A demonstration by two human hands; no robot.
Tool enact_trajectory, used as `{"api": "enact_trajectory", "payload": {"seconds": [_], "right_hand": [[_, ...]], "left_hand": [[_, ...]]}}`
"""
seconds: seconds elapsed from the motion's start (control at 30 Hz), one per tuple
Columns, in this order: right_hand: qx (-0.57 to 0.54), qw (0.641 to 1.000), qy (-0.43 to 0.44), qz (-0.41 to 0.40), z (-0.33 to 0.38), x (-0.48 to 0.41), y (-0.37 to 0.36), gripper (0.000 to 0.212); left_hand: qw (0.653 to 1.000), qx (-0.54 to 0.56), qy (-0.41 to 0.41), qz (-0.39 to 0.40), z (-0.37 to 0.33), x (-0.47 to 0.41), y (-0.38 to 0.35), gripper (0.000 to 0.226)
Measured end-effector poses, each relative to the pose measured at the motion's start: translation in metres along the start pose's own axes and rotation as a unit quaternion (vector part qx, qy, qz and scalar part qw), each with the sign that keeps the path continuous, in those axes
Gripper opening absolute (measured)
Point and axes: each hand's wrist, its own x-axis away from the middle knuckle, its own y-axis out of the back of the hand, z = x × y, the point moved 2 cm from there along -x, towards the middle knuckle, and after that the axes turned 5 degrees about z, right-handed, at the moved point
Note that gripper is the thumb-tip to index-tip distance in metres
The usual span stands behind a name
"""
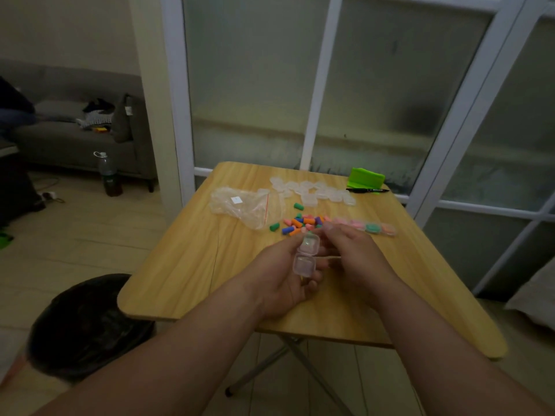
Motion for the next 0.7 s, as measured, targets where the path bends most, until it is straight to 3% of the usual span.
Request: {"api": "enact_trajectory", "payload": {"seconds": [0.13,0.33,0.57,0.7], "right_hand": [[0.186,0.977,0.044,-0.091,-0.014,-0.02,0.0,0.008],[0.343,0.929,0.085,-0.113,-0.016,-0.035,-0.015,0.018],[0.357,0.922,0.062,-0.134,-0.016,-0.038,-0.019,0.002],[0.303,0.941,0.058,-0.137,-0.016,-0.031,-0.014,0.009]], "left_hand": [[0.995,0.038,-0.037,-0.09,-0.011,0.006,0.015,0.046],[0.988,0.055,-0.048,-0.134,-0.017,0.009,0.028,0.047],[0.987,0.057,-0.055,-0.143,-0.019,0.009,0.033,0.044],[0.986,0.063,-0.055,-0.146,-0.017,0.008,0.029,0.044]]}}
